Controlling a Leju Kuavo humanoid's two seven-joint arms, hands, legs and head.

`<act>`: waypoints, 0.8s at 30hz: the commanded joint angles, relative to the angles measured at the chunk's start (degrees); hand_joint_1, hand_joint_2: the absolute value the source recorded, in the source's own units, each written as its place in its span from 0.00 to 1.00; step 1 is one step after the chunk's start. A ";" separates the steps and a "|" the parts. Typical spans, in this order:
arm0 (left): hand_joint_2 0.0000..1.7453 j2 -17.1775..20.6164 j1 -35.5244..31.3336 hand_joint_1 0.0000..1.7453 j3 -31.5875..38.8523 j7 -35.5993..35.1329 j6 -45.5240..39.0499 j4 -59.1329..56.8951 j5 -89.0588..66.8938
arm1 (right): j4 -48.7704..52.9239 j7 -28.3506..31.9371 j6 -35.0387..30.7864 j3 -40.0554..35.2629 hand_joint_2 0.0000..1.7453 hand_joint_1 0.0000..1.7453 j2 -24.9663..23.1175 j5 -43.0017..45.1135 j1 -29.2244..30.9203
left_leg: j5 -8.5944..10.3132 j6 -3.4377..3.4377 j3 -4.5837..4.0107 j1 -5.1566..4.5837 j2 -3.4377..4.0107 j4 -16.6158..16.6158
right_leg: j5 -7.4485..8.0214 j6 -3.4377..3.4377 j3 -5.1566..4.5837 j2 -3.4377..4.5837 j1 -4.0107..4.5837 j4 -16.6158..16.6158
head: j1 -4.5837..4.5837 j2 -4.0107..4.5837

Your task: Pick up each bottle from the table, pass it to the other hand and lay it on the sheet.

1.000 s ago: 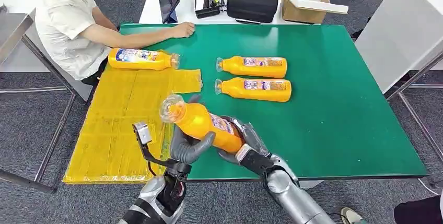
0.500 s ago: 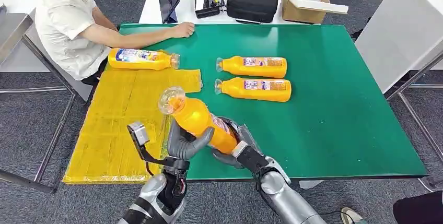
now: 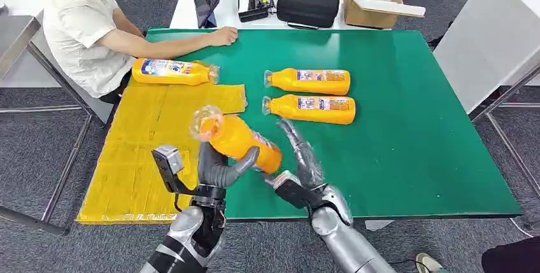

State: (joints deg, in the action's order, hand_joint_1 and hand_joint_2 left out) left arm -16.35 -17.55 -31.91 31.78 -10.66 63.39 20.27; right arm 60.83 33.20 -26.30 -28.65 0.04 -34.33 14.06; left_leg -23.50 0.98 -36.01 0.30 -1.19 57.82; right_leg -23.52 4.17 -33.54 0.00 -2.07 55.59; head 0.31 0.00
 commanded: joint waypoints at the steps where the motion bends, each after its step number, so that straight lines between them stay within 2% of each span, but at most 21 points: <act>1: 1.00 5.50 -2.32 1.00 4.96 -1.63 -2.97 -0.10 -8.41 | 5.52 3.17 -13.70 17.43 1.00 0.00 -0.28 -2.60 -0.80 | -0.10 -0.04 0.24 0.04 0.17 0.01 | -0.06 -0.28 0.23 0.07 0.09 0.00 | 0.00 0.00; 3: 1.00 6.68 -2.79 1.00 3.74 -0.68 -8.87 -0.47 -16.07 | 6.86 4.29 -13.70 19.29 1.00 0.00 -1.57 -3.50 -1.51 | -0.03 -0.04 0.09 0.02 0.13 -0.01 | -0.02 -0.17 0.06 0.06 0.04 0.00 | 0.00 0.00; 4: 1.00 6.84 -2.85 1.00 3.97 -0.71 -8.75 -0.57 -15.93 | 6.96 4.31 -13.70 19.26 1.00 0.00 -1.62 -3.47 -1.60 | -0.20 -0.10 0.36 0.14 0.30 0.09 | -0.13 -0.45 0.33 0.13 0.20 0.03 | -0.02 0.00; 5: 1.00 7.87 -4.25 1.00 2.51 -0.33 -16.75 -3.00 -26.24 | 7.61 5.06 -13.70 19.28 1.00 0.00 -1.79 -3.66 -1.95 | -0.16 -0.10 0.29 0.11 0.20 0.06 | -0.13 -0.40 0.28 0.06 0.17 0.04 | 0.00 0.00; 6: 1.00 8.64 -5.04 1.00 1.76 -0.82 -20.37 -4.44 -31.40 | 7.61 5.21 -13.70 19.23 1.00 0.00 -1.85 -4.34 -1.98 | -0.07 -0.05 0.15 0.05 0.17 0.00 | -0.04 -0.22 0.12 0.10 0.08 0.00 | 0.00 0.00; 10: 1.00 8.59 -5.54 1.00 3.07 -0.15 -19.56 -5.93 -31.60 | 7.52 5.11 -13.70 19.39 1.00 0.00 -2.28 -4.97 -1.97 | -0.11 -0.08 0.31 0.11 0.16 0.00 | -0.09 -0.34 0.30 0.04 0.17 -0.03 | 0.00 0.00; 12: 1.00 9.57 -7.25 1.00 2.20 -4.90 -29.34 -9.65 -48.73 | 7.17 6.22 -13.70 18.58 1.00 0.00 -2.25 -4.50 -1.46 | -0.06 -0.04 0.20 0.05 0.17 -0.01 | -0.04 -0.21 0.16 0.09 0.09 -0.01 | 0.00 0.00; 13: 1.00 9.57 -7.12 1.00 4.93 -5.97 -29.34 -9.69 -55.29 | 6.97 6.38 -13.70 18.06 1.00 0.00 -2.24 -4.40 -1.25 | -0.06 -0.04 0.23 0.06 0.17 -0.01 | -0.03 -0.22 0.19 0.08 0.09 -0.03 | 0.00 0.00; 14: 1.00 9.16 -7.96 1.00 6.65 -5.99 -27.83 -12.50 -54.13 | 6.61 5.71 -13.59 16.86 1.00 0.00 -2.04 -3.63 -0.85 | -0.11 -0.07 0.32 0.13 0.32 0.02 | -0.03 -0.32 0.26 0.19 0.18 -0.03 | 0.00 0.00; 17: 1.00 10.28 -9.91 1.00 7.51 -6.22 -29.20 -14.89 -57.79 | 7.36 5.89 -12.64 15.97 1.00 0.00 -2.20 -1.30 -0.98 | -0.03 -0.04 0.17 0.07 0.22 -0.01 | 0.01 -0.20 0.12 0.14 0.09 -0.02 | 0.00 0.00; 18: 1.00 10.86 -10.53 1.00 8.24 -8.10 -29.34 -15.73 -65.54 | 7.39 5.83 -12.11 15.51 1.00 0.00 -2.06 -1.06 -0.99 | -0.09 -0.07 0.26 0.11 0.27 0.02 | -0.02 -0.30 0.22 0.16 0.15 -0.02 | 0.00 0.00; 24: 1.00 11.37 -14.20 1.00 7.30 -13.17 -28.27 -24.28 -75.29 | 7.34 6.51 -10.67 14.66 1.00 0.00 -2.05 0.09 -1.17 | -0.02 -0.13 0.26 0.12 0.16 0.00 | -0.04 -0.30 0.25 0.05 0.15 -0.02 | 0.00 0.00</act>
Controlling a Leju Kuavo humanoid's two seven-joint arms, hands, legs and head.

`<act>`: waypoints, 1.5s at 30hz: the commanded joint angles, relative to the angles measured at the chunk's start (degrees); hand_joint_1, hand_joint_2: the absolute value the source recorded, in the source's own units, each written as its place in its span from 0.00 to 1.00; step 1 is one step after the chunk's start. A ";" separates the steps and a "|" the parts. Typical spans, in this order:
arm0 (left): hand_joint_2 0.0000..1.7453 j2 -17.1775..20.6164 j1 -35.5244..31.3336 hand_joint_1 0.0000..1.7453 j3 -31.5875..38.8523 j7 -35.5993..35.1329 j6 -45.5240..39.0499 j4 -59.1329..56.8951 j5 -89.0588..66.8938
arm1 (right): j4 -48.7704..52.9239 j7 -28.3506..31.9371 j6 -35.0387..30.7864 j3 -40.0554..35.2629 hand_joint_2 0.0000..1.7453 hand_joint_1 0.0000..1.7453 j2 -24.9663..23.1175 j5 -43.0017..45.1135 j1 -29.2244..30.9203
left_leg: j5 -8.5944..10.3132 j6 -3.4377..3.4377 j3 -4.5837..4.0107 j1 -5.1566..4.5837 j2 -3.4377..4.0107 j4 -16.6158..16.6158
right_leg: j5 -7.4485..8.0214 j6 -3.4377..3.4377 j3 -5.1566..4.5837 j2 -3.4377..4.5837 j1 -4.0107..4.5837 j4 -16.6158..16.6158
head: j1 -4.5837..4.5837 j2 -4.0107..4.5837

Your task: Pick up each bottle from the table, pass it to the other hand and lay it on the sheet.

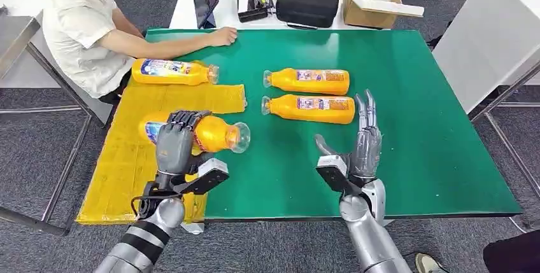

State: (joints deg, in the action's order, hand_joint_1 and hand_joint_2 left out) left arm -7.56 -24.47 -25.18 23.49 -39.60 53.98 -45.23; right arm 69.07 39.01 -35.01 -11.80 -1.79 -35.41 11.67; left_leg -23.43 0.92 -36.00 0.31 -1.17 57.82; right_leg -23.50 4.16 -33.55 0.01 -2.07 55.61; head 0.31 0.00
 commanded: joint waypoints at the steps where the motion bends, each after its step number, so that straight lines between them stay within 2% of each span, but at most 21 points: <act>1: 1.00 2.58 -7.28 1.00 0.57 -4.88 0.68 -14.88 -9.79 | -0.90 0.69 -1.96 -2.18 1.00 0.00 -0.22 1.17 1.21 | -0.12 -0.07 0.25 0.11 0.17 0.02 | -0.07 -0.30 0.24 0.07 0.16 -0.02 | 0.00 0.00; 8: 1.00 2.58 -7.28 1.00 0.57 -4.88 0.68 -14.88 -9.79 | -0.90 0.69 -1.96 -2.18 1.00 0.00 -0.22 1.17 1.21 | -0.08 -0.04 0.13 0.06 0.12 0.03 | -0.05 -0.19 0.12 0.06 0.09 0.02 | 0.00 0.00; 9: 1.00 2.63 -8.54 1.00 -1.03 -9.12 3.52 -17.87 -13.55 | -0.71 0.82 -1.49 -1.99 1.00 0.00 -0.27 1.60 1.10 | -0.14 -0.05 0.21 0.11 0.18 0.07 | -0.08 -0.27 0.20 0.09 0.15 0.03 | 0.00 0.00; 11: 1.00 3.21 -10.55 1.00 -3.61 -12.91 8.78 -22.69 -18.15 | -0.64 0.99 -0.18 -1.80 1.00 0.00 -0.46 2.27 1.08 | -0.08 -0.04 0.15 0.07 0.12 0.03 | -0.05 -0.21 0.15 0.04 0.11 0.01 | 0.00 0.00; 12: 1.00 3.15 -11.09 1.00 -3.53 -12.79 9.53 -24.44 -18.37 | -0.55 0.99 0.51 -1.96 1.00 0.00 -0.43 2.67 1.14 | -0.13 -0.06 0.24 0.11 0.17 0.06 | -0.08 -0.30 0.24 0.06 0.16 0.02 | 0.00 0.00; 15: 1.00 2.37 -13.04 1.00 -2.98 -13.96 18.82 -29.57 -16.89 | -0.41 0.99 1.53 -1.85 1.00 0.00 -0.72 3.41 0.80 | -0.06 -0.04 0.15 0.06 0.12 0.02 | -0.03 -0.19 0.13 0.05 0.09 0.02 | 0.00 0.00; 23: 1.00 0.39 -15.12 1.00 -0.12 -17.43 30.06 -31.29 -13.45 | -0.58 0.99 4.73 -4.05 1.00 0.00 -0.89 7.25 -0.30 | -0.13 -0.07 0.29 0.13 0.10 0.05 | -0.12 -0.31 0.32 -0.01 0.17 0.00 | 0.00 0.00; 25: 1.00 0.58 -15.54 1.00 -0.37 -18.34 30.16 -31.78 -13.86 | -0.70 0.99 5.31 -4.77 1.00 0.00 -0.80 8.03 -0.12 | -0.02 -0.05 0.11 0.06 0.11 0.01 | -0.01 -0.14 0.10 0.07 0.08 0.01 | 0.00 0.00; 39: 1.00 -0.22 -16.25 1.00 0.46 -19.57 30.72 -32.58 -13.19 | -1.24 0.99 6.31 -5.57 1.00 0.00 -0.99 8.28 -0.01 | -0.09 -0.09 0.33 0.11 0.21 0.02 | -0.06 -0.27 0.30 0.11 0.15 0.01 | 0.00 0.00; 40: 1.00 -0.41 -16.19 0.88 0.76 -19.55 31.19 -32.71 -12.79 | -1.25 0.99 6.55 -5.59 1.00 0.00 -0.93 8.40 -0.04 | -0.04 -0.08 0.27 0.08 0.16 0.00 | -0.04 -0.20 0.24 0.09 0.11 0.02 | 0.00 0.00; 41: 1.00 -0.49 -16.20 0.48 0.96 -19.46 31.36 -32.70 -12.53 | -1.24 0.99 6.60 -5.59 1.00 0.00 -0.94 8.45 -0.09 | -0.01 -0.07 0.24 0.04 0.12 -0.02 | -0.03 -0.16 0.20 0.06 0.06 0.02 | 0.00 0.00; 42: 1.00 -0.74 -16.44 0.13 1.10 -19.42 32.62 -33.09 -12.18 | -1.43 0.99 6.98 -5.65 1.00 0.00 -0.89 8.61 -0.06 | -0.07 -0.09 0.32 0.08 0.18 0.01 | -0.05 -0.25 0.30 0.08 0.12 0.01 | 0.00 0.00; 43: 1.00 -1.14 -16.91 0.00 1.50 -19.47 34.37 -33.70 -11.47 | -1.68 0.99 7.19 -5.84 1.00 0.00 -0.86 8.69 0.27 | -0.03 -0.08 0.27 0.05 0.15 -0.01 | -0.03 -0.20 0.23 0.07 0.07 0.03 | 0.00 0.00; 45: 1.00 -1.55 -18.02 0.00 1.64 -19.59 37.99 -34.65 -10.72 | -2.62 0.99 7.62 -5.71 1.00 0.00 -1.14 9.05 1.18 | -0.01 -0.08 0.24 0.06 0.12 -0.01 | -0.02 -0.19 0.21 0.05 0.08 0.02 | 0.00 0.00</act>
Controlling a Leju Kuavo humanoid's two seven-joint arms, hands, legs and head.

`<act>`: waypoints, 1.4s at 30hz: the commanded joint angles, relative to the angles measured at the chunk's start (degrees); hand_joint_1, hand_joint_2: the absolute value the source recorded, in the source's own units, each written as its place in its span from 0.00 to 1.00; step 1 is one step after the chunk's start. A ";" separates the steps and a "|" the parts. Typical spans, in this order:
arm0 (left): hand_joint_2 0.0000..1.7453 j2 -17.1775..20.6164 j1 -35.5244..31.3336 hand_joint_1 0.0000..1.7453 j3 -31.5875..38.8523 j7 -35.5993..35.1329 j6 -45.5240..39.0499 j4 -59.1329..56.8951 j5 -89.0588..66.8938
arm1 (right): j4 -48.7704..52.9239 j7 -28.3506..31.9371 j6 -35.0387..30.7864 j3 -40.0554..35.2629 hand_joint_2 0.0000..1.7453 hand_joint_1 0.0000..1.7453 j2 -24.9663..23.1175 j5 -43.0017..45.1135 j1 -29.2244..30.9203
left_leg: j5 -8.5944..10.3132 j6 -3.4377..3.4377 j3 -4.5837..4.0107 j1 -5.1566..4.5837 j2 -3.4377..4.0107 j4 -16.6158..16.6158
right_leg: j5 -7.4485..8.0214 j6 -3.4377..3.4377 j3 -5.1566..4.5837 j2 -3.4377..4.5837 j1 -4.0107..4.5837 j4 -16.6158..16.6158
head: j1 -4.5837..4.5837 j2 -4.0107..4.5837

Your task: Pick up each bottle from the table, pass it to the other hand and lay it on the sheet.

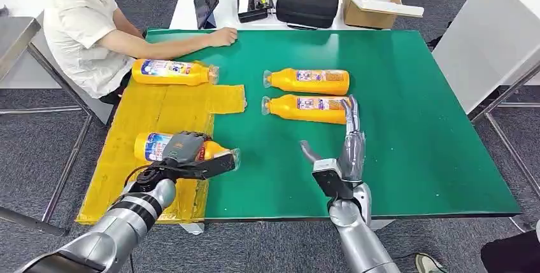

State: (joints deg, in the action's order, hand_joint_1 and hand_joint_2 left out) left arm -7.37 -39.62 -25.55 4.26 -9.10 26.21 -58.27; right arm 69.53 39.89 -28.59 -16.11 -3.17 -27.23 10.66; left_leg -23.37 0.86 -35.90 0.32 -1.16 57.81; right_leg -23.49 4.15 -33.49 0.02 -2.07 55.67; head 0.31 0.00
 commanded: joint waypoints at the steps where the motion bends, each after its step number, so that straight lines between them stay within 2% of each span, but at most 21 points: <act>1: 1.00 -1.78 -3.68 0.00 2.24 -1.11 11.09 -7.66 3.41 | -3.53 0.11 1.47 -1.30 1.00 0.00 0.18 1.30 2.56 | -0.12 -0.03 0.19 0.11 0.18 0.06 | -0.05 -0.27 0.20 0.07 0.15 -0.03 | 0.00 0.00; 7: 1.00 1.00 -5.22 0.00 1.75 0.89 22.35 -9.98 5.66 | -5.20 0.11 1.45 -3.14 1.00 0.00 1.20 4.96 4.12 | -0.07 -0.01 0.23 0.02 0.22 -0.03 | 0.01 -0.17 0.26 0.16 0.05 -0.05 | 0.00 0.00; 10: 1.00 1.57 -5.04 0.00 2.25 1.47 23.49 -10.07 6.55 | -5.78 0.11 1.38 -3.59 1.00 0.00 1.30 5.64 4.42 | -0.14 -0.07 0.51 0.13 0.47 -0.06 | 0.02 -0.40 0.51 0.33 0.20 -0.14 | 0.00 0.00; 11: 1.00 1.57 -5.04 0.00 2.25 1.47 23.49 -10.07 6.55 | -5.78 0.11 1.38 -3.59 1.00 0.00 1.30 5.64 4.42 | -0.06 -0.02 0.44 0.02 0.23 -0.07 | 0.02 -0.18 0.45 0.17 0.05 -0.08 | 0.00 0.00; 14: 1.00 1.78 -4.95 0.00 1.54 2.27 23.73 -9.80 6.19 | -5.97 0.11 1.37 -4.03 1.00 0.00 1.44 6.05 4.60 | -0.06 -0.03 0.53 0.03 0.27 -0.08 | 0.03 -0.21 0.52 0.19 0.08 -0.10 | 0.00 0.00; 15: 1.00 1.86 -4.78 0.00 1.33 2.58 22.87 -9.47 6.20 | -6.01 0.11 1.07 -4.36 1.00 0.00 1.63 6.46 4.65 | -0.10 -0.07 0.62 0.13 0.45 -0.09 | 0.05 -0.42 0.60 0.30 0.20 -0.16 | 0.00 0.00; 16: 1.00 1.77 -4.60 0.00 1.11 2.77 21.84 -9.10 6.10 | -6.07 0.11 0.97 -4.56 1.00 0.00 1.73 6.63 4.63 | -0.06 -0.02 0.50 0.02 0.23 -0.06 | 0.02 -0.17 0.48 0.17 0.06 -0.07 | 0.00 0.00; 24: 1.00 -0.42 -3.70 0.00 1.51 6.88 11.79 -4.21 7.43 | -5.04 0.11 0.18 -4.31 1.00 0.00 2.50 6.56 3.30 | -0.09 -0.03 0.52 0.10 0.25 -0.03 | 0.00 -0.30 0.54 0.12 0.16 -0.11 | 0.00 0.00; 26: 1.00 -0.85 -3.74 0.00 1.62 7.37 11.19 -3.45 7.76 | -4.66 0.11 0.19 -4.22 1.00 0.00 2.64 6.57 2.96 | -0.04 -0.01 0.43 0.04 0.05 -0.03 | -0.02 -0.16 0.47 -0.02 0.07 -0.06 | 0.00 0.00; 30: 1.00 -1.22 -2.59 0.00 -0.30 10.36 6.71 1.41 7.73 | -3.81 0.11 -0.24 -3.42 1.00 0.00 2.72 5.36 1.95 | -0.09 -0.02 0.41 0.09 0.04 0.03 | -0.06 -0.25 0.47 -0.07 0.14 -0.05 | 0.00 0.00; 42: 1.00 -1.34 -2.30 0.00 -0.79 9.97 6.76 2.21 7.76 | -3.45 0.11 -0.06 -3.20 1.00 0.00 2.77 5.24 1.66 | -0.05 -0.02 0.21 0.04 0.06 0.02 | -0.02 -0.16 0.23 0.00 0.07 -0.01 | 0.00 0.00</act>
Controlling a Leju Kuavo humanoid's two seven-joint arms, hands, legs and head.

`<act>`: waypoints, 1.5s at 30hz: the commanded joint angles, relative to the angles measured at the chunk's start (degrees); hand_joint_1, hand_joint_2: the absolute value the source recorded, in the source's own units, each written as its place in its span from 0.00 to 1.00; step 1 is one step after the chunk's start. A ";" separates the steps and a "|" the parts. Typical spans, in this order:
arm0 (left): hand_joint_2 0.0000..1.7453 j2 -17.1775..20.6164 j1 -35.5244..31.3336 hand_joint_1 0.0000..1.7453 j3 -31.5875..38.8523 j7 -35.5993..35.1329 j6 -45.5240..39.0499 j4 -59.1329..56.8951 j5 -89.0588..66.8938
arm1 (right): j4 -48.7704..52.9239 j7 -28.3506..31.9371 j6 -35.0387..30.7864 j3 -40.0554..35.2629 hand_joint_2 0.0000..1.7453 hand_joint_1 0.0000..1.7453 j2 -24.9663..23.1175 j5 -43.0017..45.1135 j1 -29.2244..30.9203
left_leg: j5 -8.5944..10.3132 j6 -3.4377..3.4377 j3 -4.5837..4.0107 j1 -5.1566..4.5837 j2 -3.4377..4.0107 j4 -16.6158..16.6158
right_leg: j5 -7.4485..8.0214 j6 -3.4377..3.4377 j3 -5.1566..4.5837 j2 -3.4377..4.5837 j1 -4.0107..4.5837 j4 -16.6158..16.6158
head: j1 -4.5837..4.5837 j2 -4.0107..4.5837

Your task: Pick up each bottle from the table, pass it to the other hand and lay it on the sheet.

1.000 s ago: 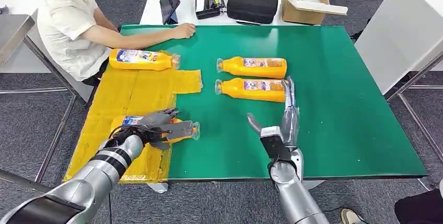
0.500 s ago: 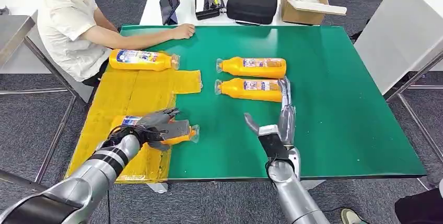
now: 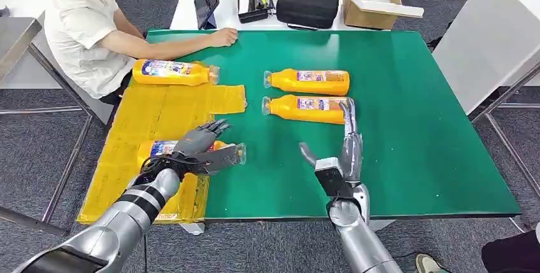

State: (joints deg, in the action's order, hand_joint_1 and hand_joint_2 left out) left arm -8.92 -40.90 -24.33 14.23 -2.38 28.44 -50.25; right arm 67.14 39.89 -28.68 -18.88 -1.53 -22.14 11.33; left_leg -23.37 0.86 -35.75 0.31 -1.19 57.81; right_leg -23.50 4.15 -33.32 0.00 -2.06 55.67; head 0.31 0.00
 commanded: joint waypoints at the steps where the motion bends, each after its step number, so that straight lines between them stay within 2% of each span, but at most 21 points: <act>1: 1.00 0.21 -1.02 0.00 -2.01 0.00 0.05 -0.02 -0.26 | -1.07 0.11 0.02 -0.42 1.00 0.00 1.13 0.15 0.99 | -0.15 -0.04 0.17 0.13 0.21 0.10 | -0.07 -0.35 0.20 0.07 0.19 0.00 | 0.00 0.00; 5: 1.00 0.21 -1.02 0.00 -2.01 0.00 0.05 -0.02 -0.26 | -1.07 0.11 0.02 -0.42 1.00 0.00 1.13 0.15 0.99 | -0.07 -0.02 0.08 0.06 0.10 0.04 | -0.04 -0.18 0.10 0.01 0.09 -0.02 | 0.00 0.00; 8: 1.00 0.52 -0.82 0.00 -7.38 -2.04 -6.09 2.89 -5.41 | 0.62 0.11 -1.58 -0.71 1.00 0.00 1.62 -2.33 0.24 | -0.04 -0.01 0.02 0.03 0.05 0.02 | -0.03 -0.14 0.04 -0.01 0.05 0.00 | 0.00 0.00; 11: 1.00 0.25 -0.33 0.00 -9.92 -3.06 -6.50 5.13 -7.09 | 1.93 0.11 -0.81 -0.89 1.00 0.00 1.89 -1.61 -0.67 | -0.10 -0.02 0.04 0.10 0.00 0.10 | -0.10 -0.25 0.11 -0.11 0.14 0.02 | 0.00 0.00; 16: 1.00 0.72 0.68 0.00 -10.50 -1.40 -8.00 7.59 -6.53 | 2.13 0.11 -1.29 -0.51 1.00 0.00 1.95 -0.95 -1.49 | -0.05 -0.02 0.04 0.04 0.06 0.02 | -0.03 -0.16 0.06 -0.01 0.07 -0.02 | 0.00 0.00; 20: 1.00 1.41 3.15 0.00 -11.09 3.43 -4.52 14.46 -0.50 | 2.93 0.11 -3.63 -0.76 1.00 0.00 2.49 -3.04 -2.14 | -0.08 -0.03 0.06 0.06 0.11 0.04 | -0.05 -0.23 0.08 0.01 0.10 -0.02 | 0.00 0.00; 21: 1.00 1.85 4.42 0.00 -11.98 4.02 -4.43 18.33 1.66 | 0.33 -2.39 -11.32 3.51 1.00 0.00 0.92 -19.50 -2.31 | -0.11 -0.03 0.08 0.08 0.14 0.07 | -0.07 -0.28 0.11 0.02 0.13 -0.01 | 0.00 0.00; 22: 1.00 2.05 5.19 0.00 -13.02 3.77 -5.10 21.01 2.48 | 4.57 -5.56 -11.32 11.98 1.00 0.00 -1.90 -36.83 -4.16 | -0.07 -0.02 0.02 0.05 0.09 0.03 | -0.04 -0.19 0.05 0.01 0.08 -0.03 | 0.00 0.00; 23: 1.00 2.21 5.40 0.00 -13.73 2.96 -5.00 22.13 2.83 | 3.74 -3.03 -11.32 14.27 1.00 0.00 -3.01 -44.88 -4.22 | -0.02 -0.01 -0.06 0.00 -0.03 0.00 | -0.05 -0.15 -0.02 -0.09 0.03 0.00 | 0.00 0.00; 26: 1.00 2.21 5.40 0.00 -13.73 2.96 -5.00 22.13 2.83 | 3.74 -3.03 -11.32 14.27 1.00 0.00 -3.01 -44.88 -4.22 | -0.12 -0.03 0.03 0.07 0.06 0.08 | -0.10 -0.28 0.08 -0.05 0.12 0.02 | 0.00 0.00; 27: 1.00 1.76 5.60 0.00 -13.47 3.08 -6.32 22.57 3.33 | 4.53 -5.99 -11.32 15.45 1.00 0.00 -2.02 -52.08 -3.98 | -0.10 -0.04 0.05 0.06 0.08 0.04 | -0.08 -0.25 0.08 -0.02 0.10 0.00 | 0.00 0.00; 28: 1.00 1.32 6.08 0.00 -13.11 3.06 -7.84 23.25 4.15 | 2.07 -6.68 -11.32 13.85 1.00 0.00 -2.00 -52.51 -3.40 | -0.16 -0.06 0.10 0.11 0.16 0.06 | -0.11 -0.33 0.14 0.03 0.16 -0.01 | 0.00 0.00; 29: 1.00 -0.02 9.17 0.00 -11.46 3.76 -12.16 26.99 6.01 | -1.08 -5.47 -11.32 11.02 1.00 0.00 -1.05 -45.64 -2.02 | -0.11 -0.03 0.05 0.08 0.14 0.04 | -0.06 -0.25 0.07 0.04 0.12 -0.04 | 0.00 0.00; 30: 1.00 -1.50 12.31 0.00 -9.45 4.27 -15.35 30.05 8.69 | -0.50 -7.54 -11.32 9.87 1.00 0.00 -0.25 -48.46 -2.39 | -0.08 -0.02 0.00 0.06 0.12 0.03 | -0.03 -0.19 0.03 0.03 0.10 -0.04 | 0.00 0.00; 33: 1.00 -3.92 21.64 0.00 -8.94 8.47 -26.03 38.21 14.34 | -1.24 -7.89 -11.32 5.39 1.00 0.00 1.60 -41.77 -2.57 | -0.22 0.02 0.22 0.08 0.24 0.00 | -0.09 -0.28 0.28 0.10 0.14 -0.19 | 0.00 0.00; 36: 1.00 -3.15 24.18 0.00 -10.27 10.62 -28.13 40.58 20.03 | -1.53 -5.74 -11.32 4.73 1.00 0.00 1.19 -36.66 -2.69 | -0.24 0.01 0.21 0.01 0.31 -0.04 | -0.10 -0.23 0.23 0.19 0.06 -0.17 | 0.00 0.00; 39: 1.00 -1.50 23.84 0.00 -11.25 10.27 -23.12 42.16 27.74 | -1.62 -5.20 -11.31 1.06 1.00 0.00 2.62 -27.89 -2.33 | -0.18 -0.03 0.07 0.03 0.25 -0.02 | -0.07 -0.25 0.05 0.15 0.07 -0.09 | 0.00 0.00; 40: 1.00 -1.27 24.00 0.00 -11.27 10.24 -21.52 42.80 29.78 | -0.98 -6.19 -11.32 0.67 1.00 0.00 3.29 -27.62 -2.43 | -0.21 -0.05 0.08 0.08 0.25 0.02 | -0.09 -0.32 0.07 0.14 0.13 -0.08 | 0.00 0.00; 42: 1.00 -1.59 24.60 0.00 -10.51 10.33 -18.83 44.00 34.72 | -0.42 -9.83 -11.32 3.79 1.00 0.00 3.84 -34.97 -2.63 | -0.26 -0.07 0.13 0.14 0.31 0.08 | -0.12 -0.43 0.11 0.15 0.22 -0.06 | 0.00 0.00; 43: 1.00 -1.95 25.08 0.00 -9.80 10.45 -18.24 44.40 37.33 | -1.09 -13.62 -11.32 5.67 1.00 0.00 4.37 -41.68 -2.29 | -0.15 -0.02 -0.07 0.04 0.20 0.03 | -0.05 -0.23 -0.09 0.10 0.12 -0.08 | 0.00 0.00; 45: 1.00 -2.77 26.08 0.00 -8.70 11.54 -19.50 44.88 40.52 | -3.74 -16.04 -11.32 6.80 1.00 0.00 6.29 -44.96 -0.42 | -0.28 -0.03 0.13 0.13 0.31 0.11 | -0.12 -0.43 0.16 0.12 0.25 -0.09 | 0.00 0.00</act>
State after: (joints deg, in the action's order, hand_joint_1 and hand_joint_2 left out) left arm -12.17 -17.65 -33.99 24.50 -23.75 68.41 -19.84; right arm 69.42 32.74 -35.23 -13.86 -0.50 -52.77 7.06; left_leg -23.41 0.88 -36.01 0.30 -1.18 57.81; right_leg -23.51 4.16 -33.58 0.00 -2.04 55.63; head 0.31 0.00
